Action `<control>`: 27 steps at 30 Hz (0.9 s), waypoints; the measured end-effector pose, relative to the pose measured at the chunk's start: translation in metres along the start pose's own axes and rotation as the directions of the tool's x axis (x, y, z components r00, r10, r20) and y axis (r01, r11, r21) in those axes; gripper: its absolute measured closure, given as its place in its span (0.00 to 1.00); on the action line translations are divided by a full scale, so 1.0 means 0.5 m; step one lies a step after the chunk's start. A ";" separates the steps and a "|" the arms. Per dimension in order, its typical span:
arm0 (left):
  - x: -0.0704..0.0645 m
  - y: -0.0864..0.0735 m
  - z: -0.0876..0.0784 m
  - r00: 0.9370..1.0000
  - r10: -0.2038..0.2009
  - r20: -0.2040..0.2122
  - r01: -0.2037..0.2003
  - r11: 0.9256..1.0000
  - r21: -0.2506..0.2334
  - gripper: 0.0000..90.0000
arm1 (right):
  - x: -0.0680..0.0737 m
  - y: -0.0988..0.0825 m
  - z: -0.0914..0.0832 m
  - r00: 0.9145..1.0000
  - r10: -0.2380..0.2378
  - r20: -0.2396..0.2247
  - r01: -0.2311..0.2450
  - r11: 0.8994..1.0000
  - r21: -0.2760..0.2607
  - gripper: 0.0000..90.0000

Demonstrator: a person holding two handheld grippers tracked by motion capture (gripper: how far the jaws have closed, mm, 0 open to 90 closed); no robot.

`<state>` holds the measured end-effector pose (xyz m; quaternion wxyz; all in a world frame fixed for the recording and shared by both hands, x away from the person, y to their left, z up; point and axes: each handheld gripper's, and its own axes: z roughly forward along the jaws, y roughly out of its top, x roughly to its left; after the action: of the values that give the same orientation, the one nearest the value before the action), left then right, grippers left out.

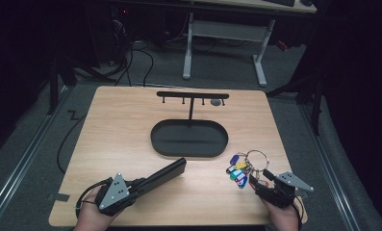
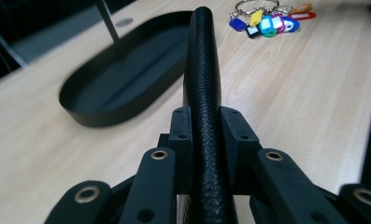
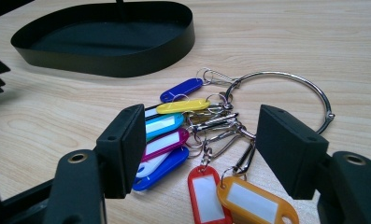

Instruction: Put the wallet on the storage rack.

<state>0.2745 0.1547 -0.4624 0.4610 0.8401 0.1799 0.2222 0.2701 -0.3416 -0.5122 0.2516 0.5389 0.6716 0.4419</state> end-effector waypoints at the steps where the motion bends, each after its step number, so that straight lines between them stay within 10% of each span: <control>1: 0.001 0.006 0.004 1.000 0.021 0.000 -0.021 1.000 0.000 0.85 | -0.002 0.000 -0.001 1.000 0.003 0.001 -0.003 1.000 -0.003 0.38; 16: 0.055 0.095 0.073 0.971 0.238 -0.027 -0.238 0.971 0.015 0.85 | -0.012 -0.001 -0.007 1.000 0.019 0.001 -0.019 1.000 -0.012 0.38; 27: 0.084 0.129 0.141 0.927 0.375 -0.012 -0.374 0.927 0.033 0.85 | -0.018 -0.003 -0.010 1.000 0.030 0.000 -0.030 1.000 -0.010 0.38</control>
<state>0.3542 0.0940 -0.4320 0.3959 0.8638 0.0237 0.3108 0.2680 -0.3517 -0.5125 0.2479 0.5476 0.6611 0.4489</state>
